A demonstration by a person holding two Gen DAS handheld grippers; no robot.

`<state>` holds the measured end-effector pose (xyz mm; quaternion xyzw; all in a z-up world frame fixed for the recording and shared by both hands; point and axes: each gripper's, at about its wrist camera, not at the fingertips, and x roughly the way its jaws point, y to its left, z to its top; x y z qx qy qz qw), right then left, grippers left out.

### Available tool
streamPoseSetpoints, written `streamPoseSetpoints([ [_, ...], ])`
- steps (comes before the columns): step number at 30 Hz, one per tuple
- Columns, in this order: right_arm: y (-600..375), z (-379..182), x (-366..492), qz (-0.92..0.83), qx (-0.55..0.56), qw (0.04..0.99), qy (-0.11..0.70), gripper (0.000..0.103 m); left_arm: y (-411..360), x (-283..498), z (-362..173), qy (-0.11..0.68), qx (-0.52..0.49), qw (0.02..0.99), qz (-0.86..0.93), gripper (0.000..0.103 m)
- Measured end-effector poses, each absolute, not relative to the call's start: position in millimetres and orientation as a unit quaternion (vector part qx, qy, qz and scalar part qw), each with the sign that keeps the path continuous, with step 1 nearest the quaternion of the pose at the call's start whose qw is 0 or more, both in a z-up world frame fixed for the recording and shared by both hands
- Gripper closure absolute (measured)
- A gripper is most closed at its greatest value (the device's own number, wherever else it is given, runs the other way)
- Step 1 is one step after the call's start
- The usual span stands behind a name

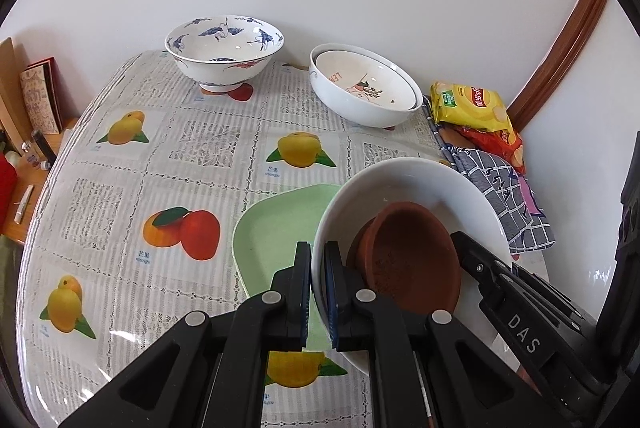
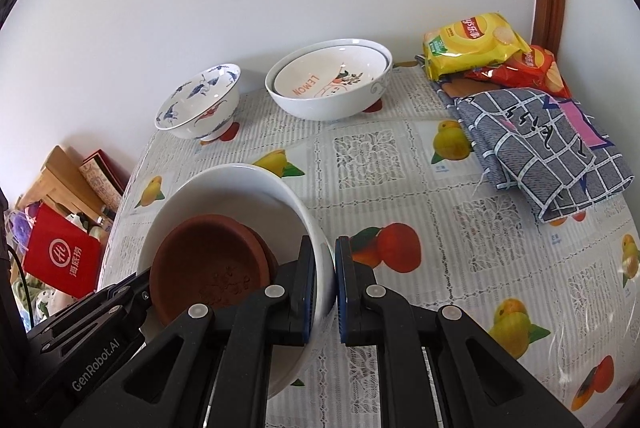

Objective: Organize plates and bowls
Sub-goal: 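Carry the white bowl with the left gripper toward the green plate stack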

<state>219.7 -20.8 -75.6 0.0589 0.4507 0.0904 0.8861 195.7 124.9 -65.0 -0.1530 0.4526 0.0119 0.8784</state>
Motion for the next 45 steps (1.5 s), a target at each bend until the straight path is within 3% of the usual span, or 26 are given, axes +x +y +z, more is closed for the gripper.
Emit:
streamPoseSetpoints([
  [45, 5.8, -131.0, 257.0, 0.109, 0.041, 0.867, 0.485, 0.093, 154.0, 230.7, -117.8, 0.489, -0.165, 0.856, 0.025, 0.096],
])
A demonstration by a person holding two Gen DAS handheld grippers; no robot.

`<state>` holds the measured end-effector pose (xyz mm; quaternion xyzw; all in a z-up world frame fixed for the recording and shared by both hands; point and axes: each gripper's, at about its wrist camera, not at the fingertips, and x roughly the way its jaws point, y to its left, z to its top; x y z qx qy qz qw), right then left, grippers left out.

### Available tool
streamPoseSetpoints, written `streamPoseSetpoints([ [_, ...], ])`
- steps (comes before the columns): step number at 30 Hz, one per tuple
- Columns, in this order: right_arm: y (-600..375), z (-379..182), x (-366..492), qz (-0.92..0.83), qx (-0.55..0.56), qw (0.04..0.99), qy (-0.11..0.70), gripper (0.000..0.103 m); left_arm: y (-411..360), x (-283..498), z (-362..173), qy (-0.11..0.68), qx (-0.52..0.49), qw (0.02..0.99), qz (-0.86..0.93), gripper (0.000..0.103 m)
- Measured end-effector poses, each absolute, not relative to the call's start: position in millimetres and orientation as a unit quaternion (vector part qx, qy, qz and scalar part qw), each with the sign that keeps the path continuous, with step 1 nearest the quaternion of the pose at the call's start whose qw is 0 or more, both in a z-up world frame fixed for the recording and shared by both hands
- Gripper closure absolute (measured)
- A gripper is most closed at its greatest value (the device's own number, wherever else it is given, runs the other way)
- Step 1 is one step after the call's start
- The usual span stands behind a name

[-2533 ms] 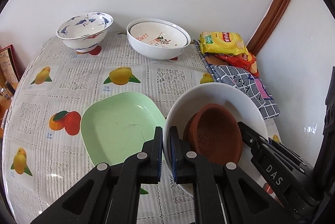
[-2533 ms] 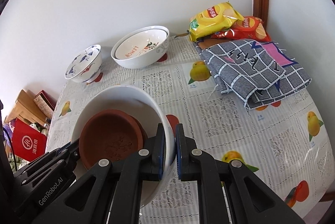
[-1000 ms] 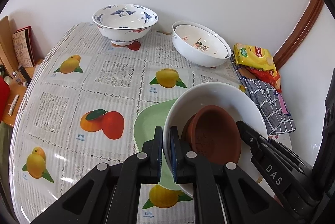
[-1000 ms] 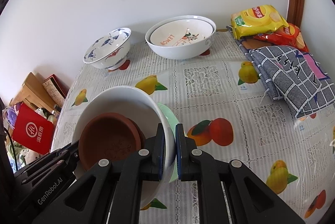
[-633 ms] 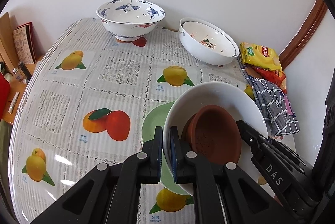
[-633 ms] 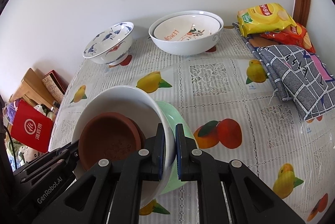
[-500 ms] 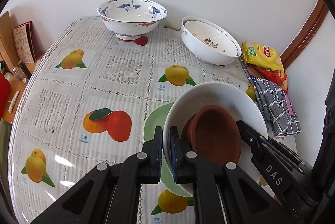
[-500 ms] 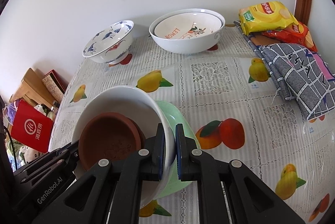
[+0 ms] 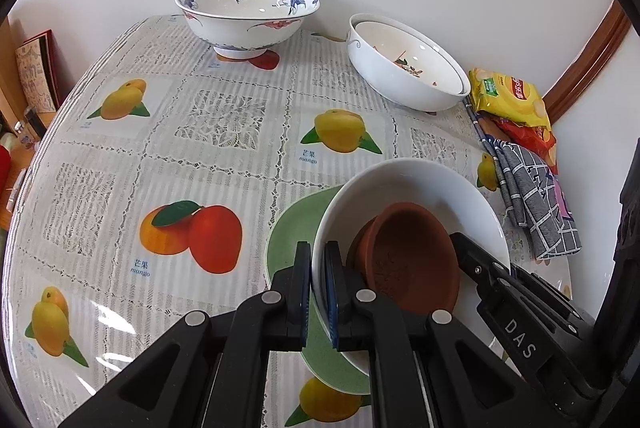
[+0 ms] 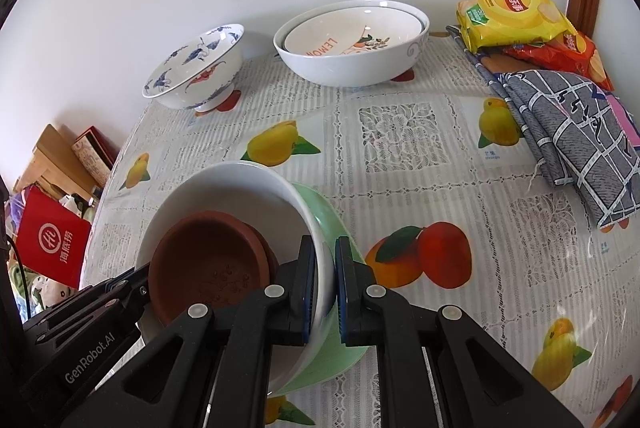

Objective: Organize plates and bowls
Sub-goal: 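Carry the white bowl with the left gripper toward the green plate stack, then lower the white bowl onto the green plate and open the left gripper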

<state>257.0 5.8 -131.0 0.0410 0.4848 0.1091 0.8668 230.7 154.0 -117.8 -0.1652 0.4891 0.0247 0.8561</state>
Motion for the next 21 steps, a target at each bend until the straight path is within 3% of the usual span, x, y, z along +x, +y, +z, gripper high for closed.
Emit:
streamPoseSetpoints([
  [21, 5.4, -153.3, 267.3, 0.129, 0.029, 0.857, 0.498, 0.093, 155.7, 238.4, -127.6, 0.488, -0.163, 0.857, 0.021, 0.093],
])
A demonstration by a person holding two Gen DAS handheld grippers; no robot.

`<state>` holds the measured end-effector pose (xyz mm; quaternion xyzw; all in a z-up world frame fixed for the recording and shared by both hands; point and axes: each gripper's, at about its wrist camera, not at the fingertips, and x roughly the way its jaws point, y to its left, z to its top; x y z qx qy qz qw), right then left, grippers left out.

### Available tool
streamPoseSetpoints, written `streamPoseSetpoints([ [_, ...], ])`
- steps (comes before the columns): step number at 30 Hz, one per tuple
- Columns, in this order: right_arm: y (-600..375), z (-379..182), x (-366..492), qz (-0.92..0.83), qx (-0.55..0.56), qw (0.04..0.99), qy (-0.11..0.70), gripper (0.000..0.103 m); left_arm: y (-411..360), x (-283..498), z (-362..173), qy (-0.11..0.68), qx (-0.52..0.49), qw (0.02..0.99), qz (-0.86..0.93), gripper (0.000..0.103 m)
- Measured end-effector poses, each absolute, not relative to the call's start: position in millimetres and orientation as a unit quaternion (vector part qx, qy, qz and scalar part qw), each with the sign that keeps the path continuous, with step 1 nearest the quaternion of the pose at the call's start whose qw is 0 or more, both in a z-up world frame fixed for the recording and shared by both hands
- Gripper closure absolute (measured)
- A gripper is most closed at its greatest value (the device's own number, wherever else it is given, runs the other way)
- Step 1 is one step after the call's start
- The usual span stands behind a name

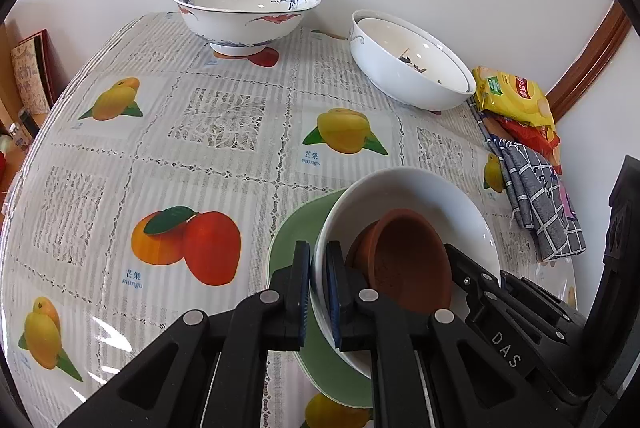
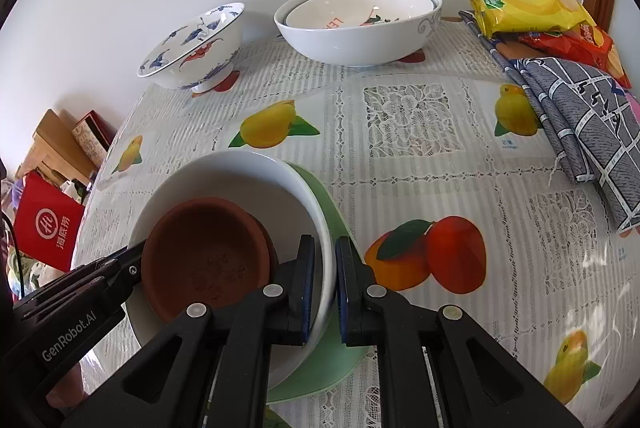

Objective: Organize plates and bowls
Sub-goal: 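Lower the white bowl onto the green plate and open the left gripper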

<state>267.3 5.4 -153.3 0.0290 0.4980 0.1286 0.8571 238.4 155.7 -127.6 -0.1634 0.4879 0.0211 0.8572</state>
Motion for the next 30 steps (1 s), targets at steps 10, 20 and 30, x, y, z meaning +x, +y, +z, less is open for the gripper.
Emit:
streamPoseSetpoints([
  [10, 9.3, -150.5, 264.8, 0.130, 0.003, 0.859, 0.495, 0.091, 157.8, 238.0, -128.0, 0.495, -0.168, 0.852, 0.020, 0.090],
  [20, 9.3, -143.3, 255.5, 0.129, -0.006, 0.861, 0.492, 0.085, 160.5, 229.2, -128.9, 0.502, -0.177, 0.846, 0.014, 0.079],
  [30, 5.7, -130.8, 233.7, 0.131, -0.008, 0.865, 0.484, 0.079, 156.3, 209.8, -118.8, 0.501, -0.174, 0.848, 0.016, 0.073],
])
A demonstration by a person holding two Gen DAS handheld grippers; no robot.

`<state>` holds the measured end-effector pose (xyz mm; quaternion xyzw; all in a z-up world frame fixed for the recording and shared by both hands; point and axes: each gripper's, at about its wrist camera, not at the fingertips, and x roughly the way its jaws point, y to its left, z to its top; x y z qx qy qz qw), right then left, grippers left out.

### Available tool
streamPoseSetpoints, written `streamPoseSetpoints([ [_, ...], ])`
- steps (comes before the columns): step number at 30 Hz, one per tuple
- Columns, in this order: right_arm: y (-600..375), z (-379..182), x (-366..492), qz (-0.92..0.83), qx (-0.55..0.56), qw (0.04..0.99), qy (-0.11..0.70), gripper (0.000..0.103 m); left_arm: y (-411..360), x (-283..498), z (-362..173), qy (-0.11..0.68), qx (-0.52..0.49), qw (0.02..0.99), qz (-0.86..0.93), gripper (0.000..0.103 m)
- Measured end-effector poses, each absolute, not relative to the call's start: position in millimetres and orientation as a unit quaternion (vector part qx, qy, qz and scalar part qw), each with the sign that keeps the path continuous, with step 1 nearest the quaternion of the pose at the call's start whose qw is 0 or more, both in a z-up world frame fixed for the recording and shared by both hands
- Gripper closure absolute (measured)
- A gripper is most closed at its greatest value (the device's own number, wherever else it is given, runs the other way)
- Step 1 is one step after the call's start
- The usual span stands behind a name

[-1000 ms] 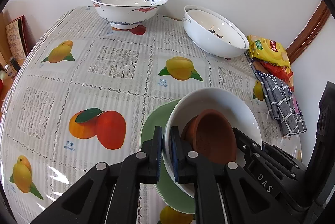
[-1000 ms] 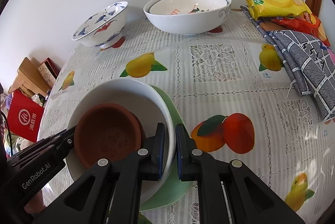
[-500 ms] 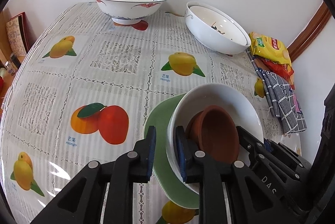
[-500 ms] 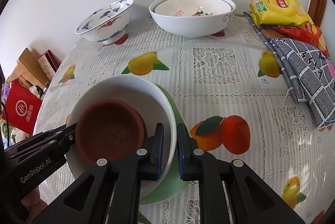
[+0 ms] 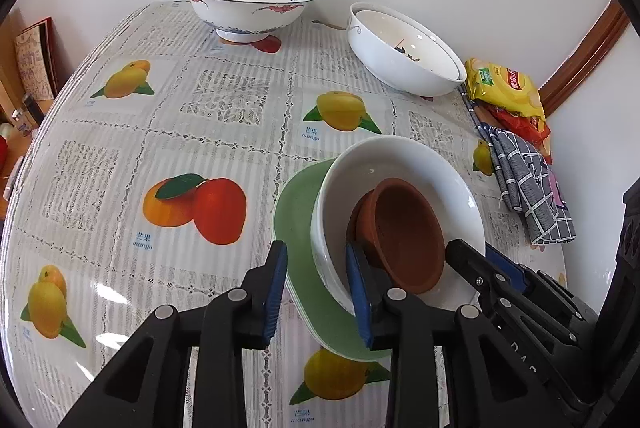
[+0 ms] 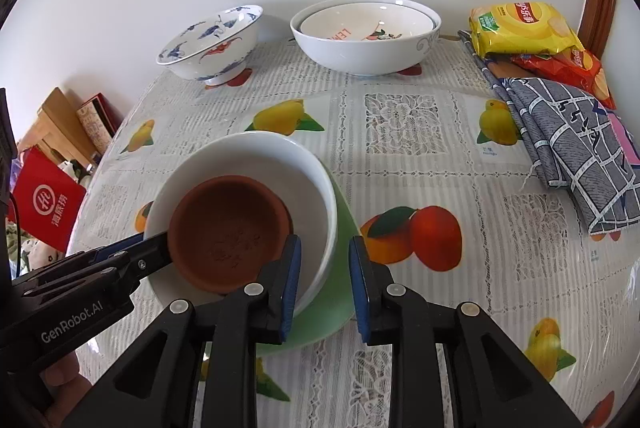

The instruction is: Organize plates and bowls

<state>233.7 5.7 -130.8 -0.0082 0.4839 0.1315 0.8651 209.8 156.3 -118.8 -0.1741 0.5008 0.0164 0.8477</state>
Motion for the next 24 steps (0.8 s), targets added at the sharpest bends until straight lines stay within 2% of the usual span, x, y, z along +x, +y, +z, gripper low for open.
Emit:
streamPoseSetpoints([
  [5, 2.3, -118.5, 217.4, 0.130, -0.011, 0.869, 0.478, 0.078, 153.7, 194.4, -108.8, 0.496, -0.170, 0.851, 0.018, 0.068],
  [9, -4.5, -106.7, 199.9, 0.122, -0.010, 0.875, 0.469, 0.068, 150.0, 178.8, -98.8, 0.489, -0.166, 0.856, 0.020, 0.067],
  [14, -20.9, -90.0, 173.1, 0.109, -0.004, 0.882, 0.458, 0.064, 138.8, 156.8, -87.5, 0.485, -0.157, 0.860, 0.023, 0.061],
  [16, -29.7, -81.0, 159.8, 0.100, -0.003, 0.888, 0.449, 0.059, 131.5, 145.3, -81.0, 0.479, -0.149, 0.865, 0.027, 0.058],
  [24, -64.2, -57.6, 105.2, 0.059, -0.014, 0.903, 0.425, 0.056, 93.8, 97.0, -58.3, 0.451, -0.125, 0.883, 0.027, 0.047],
])
